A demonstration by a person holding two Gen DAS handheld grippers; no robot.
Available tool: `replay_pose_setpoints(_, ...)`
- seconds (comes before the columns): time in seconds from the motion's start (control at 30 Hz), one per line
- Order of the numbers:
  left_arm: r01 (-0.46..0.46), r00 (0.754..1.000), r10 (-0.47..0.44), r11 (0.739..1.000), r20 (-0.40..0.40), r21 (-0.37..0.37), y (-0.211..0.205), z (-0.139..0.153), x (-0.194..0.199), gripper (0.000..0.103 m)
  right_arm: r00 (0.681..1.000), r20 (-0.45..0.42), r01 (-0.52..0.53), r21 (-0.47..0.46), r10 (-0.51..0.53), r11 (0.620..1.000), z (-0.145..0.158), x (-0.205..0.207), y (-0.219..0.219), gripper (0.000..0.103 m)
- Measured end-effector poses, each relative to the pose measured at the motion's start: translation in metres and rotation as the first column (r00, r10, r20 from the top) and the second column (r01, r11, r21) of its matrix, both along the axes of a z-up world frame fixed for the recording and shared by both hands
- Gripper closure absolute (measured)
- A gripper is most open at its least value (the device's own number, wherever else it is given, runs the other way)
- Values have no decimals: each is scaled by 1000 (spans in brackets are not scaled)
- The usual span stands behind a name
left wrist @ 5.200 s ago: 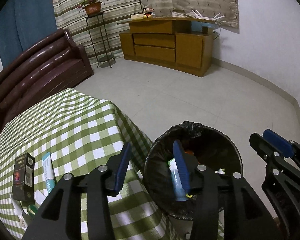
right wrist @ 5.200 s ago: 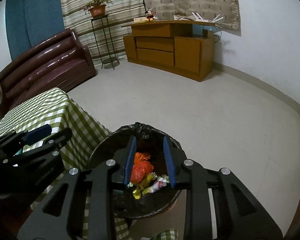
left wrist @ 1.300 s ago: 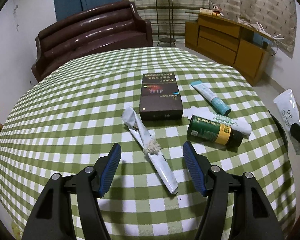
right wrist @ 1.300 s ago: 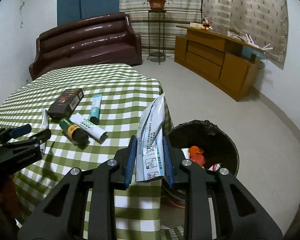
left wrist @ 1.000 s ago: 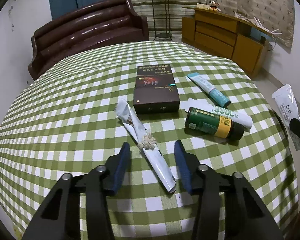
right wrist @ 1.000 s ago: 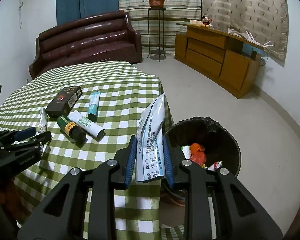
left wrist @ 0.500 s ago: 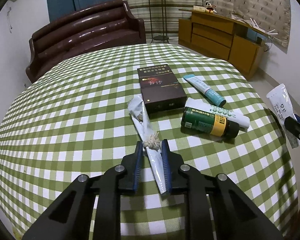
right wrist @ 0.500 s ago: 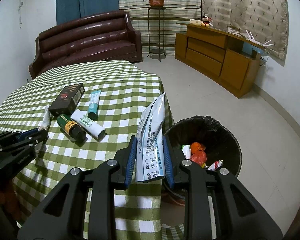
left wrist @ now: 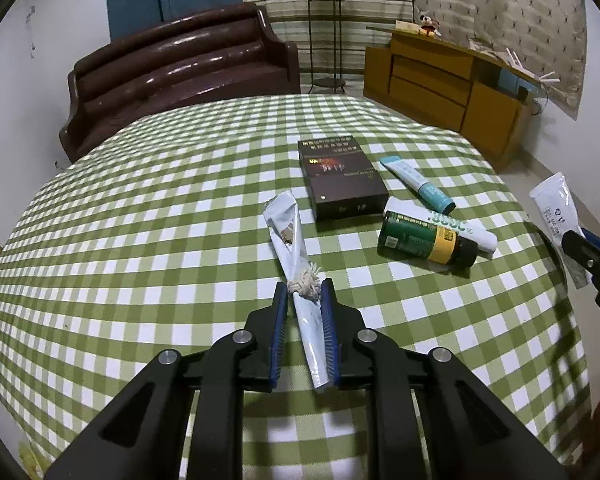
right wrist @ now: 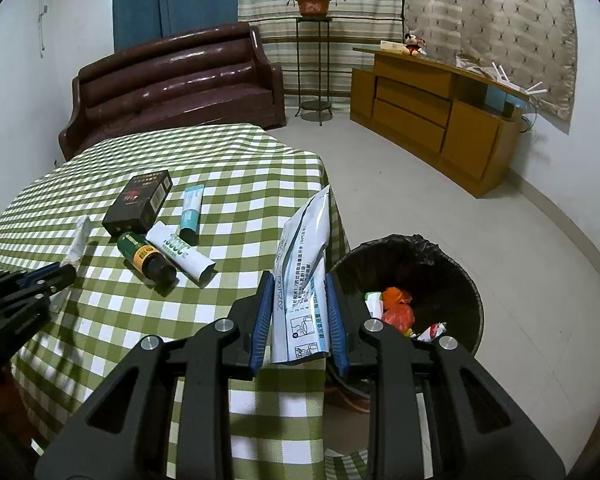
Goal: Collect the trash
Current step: 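Carry the white stick and packet over the bin with both tools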
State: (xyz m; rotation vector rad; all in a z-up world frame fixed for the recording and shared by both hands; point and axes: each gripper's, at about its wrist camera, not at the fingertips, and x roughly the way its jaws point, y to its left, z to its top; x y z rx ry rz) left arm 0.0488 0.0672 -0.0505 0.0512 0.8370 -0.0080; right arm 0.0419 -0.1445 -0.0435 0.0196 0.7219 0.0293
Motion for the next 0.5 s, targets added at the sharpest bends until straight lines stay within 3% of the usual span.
replay_pose_setpoints(0.5,124,987,-122,992,100,-11,-50,31,8,85,997,37,68,3,-68,998,16,2,-32,77)
